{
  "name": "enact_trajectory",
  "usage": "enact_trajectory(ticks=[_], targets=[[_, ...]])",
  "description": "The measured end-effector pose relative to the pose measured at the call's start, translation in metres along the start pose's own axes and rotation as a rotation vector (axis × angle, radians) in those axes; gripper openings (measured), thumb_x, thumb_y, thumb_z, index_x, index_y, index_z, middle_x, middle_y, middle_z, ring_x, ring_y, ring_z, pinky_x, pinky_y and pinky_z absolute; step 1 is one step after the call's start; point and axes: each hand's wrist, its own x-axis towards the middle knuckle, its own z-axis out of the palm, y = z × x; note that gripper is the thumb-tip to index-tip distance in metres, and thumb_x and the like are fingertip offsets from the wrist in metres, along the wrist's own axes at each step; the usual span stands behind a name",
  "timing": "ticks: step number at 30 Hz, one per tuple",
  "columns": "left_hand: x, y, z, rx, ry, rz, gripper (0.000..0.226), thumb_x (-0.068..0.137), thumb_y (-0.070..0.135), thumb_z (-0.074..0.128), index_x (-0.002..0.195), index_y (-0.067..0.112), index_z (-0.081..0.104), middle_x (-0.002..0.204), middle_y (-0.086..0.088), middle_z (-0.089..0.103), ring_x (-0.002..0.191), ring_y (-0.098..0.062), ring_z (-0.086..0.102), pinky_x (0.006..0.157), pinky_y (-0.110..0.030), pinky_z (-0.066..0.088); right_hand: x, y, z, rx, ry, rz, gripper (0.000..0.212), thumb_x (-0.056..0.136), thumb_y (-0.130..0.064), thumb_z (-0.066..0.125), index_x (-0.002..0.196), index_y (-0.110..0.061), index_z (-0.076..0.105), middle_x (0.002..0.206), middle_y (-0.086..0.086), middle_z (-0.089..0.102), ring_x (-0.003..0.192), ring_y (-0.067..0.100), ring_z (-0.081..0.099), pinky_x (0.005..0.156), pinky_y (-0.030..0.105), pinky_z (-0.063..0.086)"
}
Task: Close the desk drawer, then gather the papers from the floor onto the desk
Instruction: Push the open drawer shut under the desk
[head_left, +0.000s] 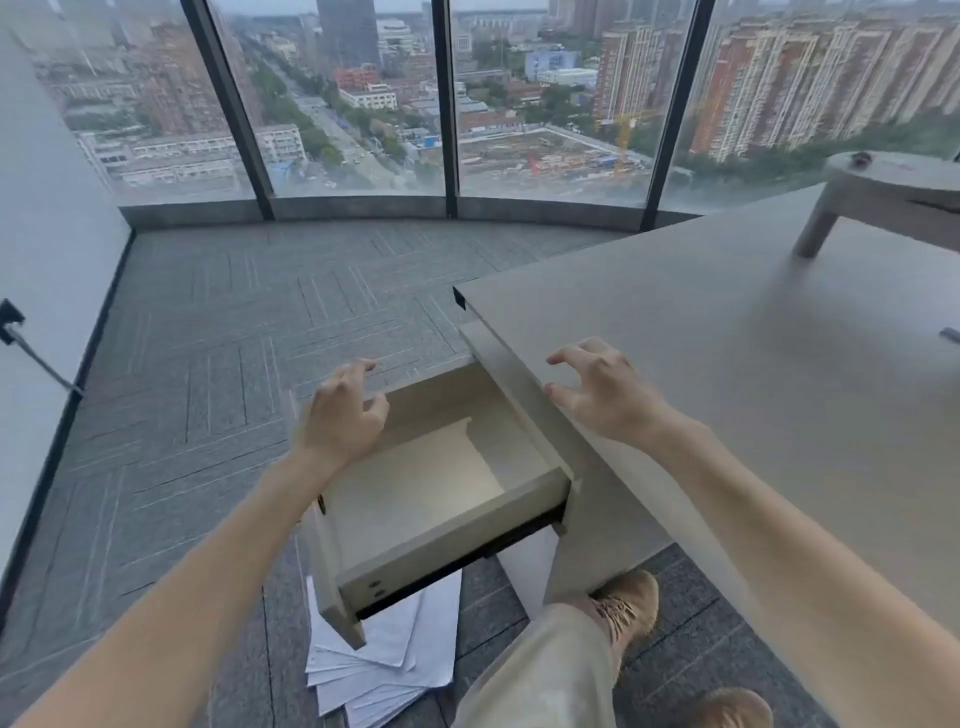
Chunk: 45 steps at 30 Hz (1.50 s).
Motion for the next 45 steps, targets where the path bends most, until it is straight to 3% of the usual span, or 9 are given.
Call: enact_trajectory(ticks=[7,11,15,18,20,23,33,37,45], targets=[[-0.006,-0.050,0.004,-0.017,0.094,-0.233,0.043,0.096,0.009,0.041,0.138,0.002,0.042,0.140,-0.019,0.051,0.126,-0.035,0.050,0.098,-0.042,0.042,0.048,0.008,0.025,-0.128,-0.022,-0.013,0.050,0.095,-0.042,0.055,0.139,-0.019,0.053,0.149,0.018,0.042,0.142,0.033,0.035,0.119,0.049,0.018],[-0.013,-0.079,0.015,-0.129,0.058,-0.510,0.039,0.099,0.008,0.031,0.136,0.001,0.045,0.136,-0.022,0.054,0.125,-0.037,0.050,0.095,-0.042,0.041,0.061,0.012,0.031,-0.196,-0.063,-0.008,0.056,0.097,-0.050,0.045,0.148,-0.027,0.042,0.160,0.017,0.028,0.151,0.033,0.018,0.122,0.056,0.004],[-0.016,-0.104,0.033,-0.313,-0.020,-0.726,0.023,0.090,-0.001,0.043,0.099,-0.001,0.063,0.109,-0.027,0.068,0.081,-0.032,0.060,0.069,-0.038,0.047,0.061,0.016,0.028,-0.255,-0.046,0.043,0.059,0.094,-0.060,0.037,0.149,-0.038,0.036,0.161,0.016,0.025,0.152,0.034,0.013,0.120,0.062,0.001],[-0.022,-0.111,0.038,-0.601,-0.015,-0.862,0.024,0.087,-0.010,0.047,0.103,-0.008,0.066,0.096,-0.026,0.070,0.065,-0.026,0.059,0.045,-0.024,0.052,0.061,0.017,0.027,-0.284,-0.054,0.055,0.062,0.091,-0.066,0.034,0.149,-0.042,0.033,0.161,0.015,0.026,0.152,0.033,0.015,0.119,0.063,0.006],[-0.027,-0.118,0.042,-0.735,-0.001,-0.915,0.027,0.090,-0.010,0.045,0.109,-0.008,0.065,0.090,-0.021,0.068,0.065,-0.026,0.061,0.047,-0.026,0.054,0.060,0.018,0.027,-0.286,-0.058,0.048,0.063,0.091,-0.066,0.033,0.149,-0.042,0.033,0.161,0.014,0.028,0.151,0.033,0.017,0.120,0.062,0.007],[-0.030,-0.123,0.049,-0.830,-0.003,-0.915,0.027,0.093,-0.005,0.048,0.114,-0.007,0.065,0.093,-0.019,0.069,0.073,-0.027,0.062,0.066,-0.034,0.054,0.060,0.018,0.027,-0.279,-0.048,0.058,0.062,0.091,-0.065,0.035,0.149,-0.042,0.035,0.160,0.013,0.028,0.152,0.032,0.016,0.120,0.061,0.007],[-0.008,-0.076,0.079,-0.943,-0.063,-0.831,0.027,0.090,-0.010,0.044,0.100,0.001,0.066,0.082,-0.014,0.070,0.065,-0.022,0.066,0.052,-0.023,0.055,0.061,0.019,0.029,-0.236,-0.036,0.064,0.062,0.091,-0.065,0.037,0.148,-0.041,0.037,0.160,0.013,0.028,0.152,0.032,0.014,0.121,0.061,0.003],[0.010,-0.049,0.105,-1.029,-0.098,-0.804,0.028,0.092,-0.008,0.042,0.106,-0.003,0.065,0.091,-0.018,0.072,0.076,-0.027,0.069,0.066,-0.030,0.060,0.061,0.019,0.030,-0.231,-0.033,0.065,0.061,0.092,-0.064,0.036,0.148,-0.041,0.036,0.160,0.013,0.028,0.152,0.031,0.013,0.121,0.060,0.003],[0.040,0.008,0.142,-1.091,-0.244,-0.735,0.017,0.094,0.003,0.054,0.109,0.002,0.063,0.091,-0.019,0.070,0.078,-0.030,0.069,0.064,-0.030,0.062,0.061,0.022,0.030,-0.207,-0.032,0.059,0.057,0.095,-0.061,0.033,0.149,-0.041,0.036,0.161,0.013,0.026,0.153,0.032,0.012,0.121,0.060,0.001]])
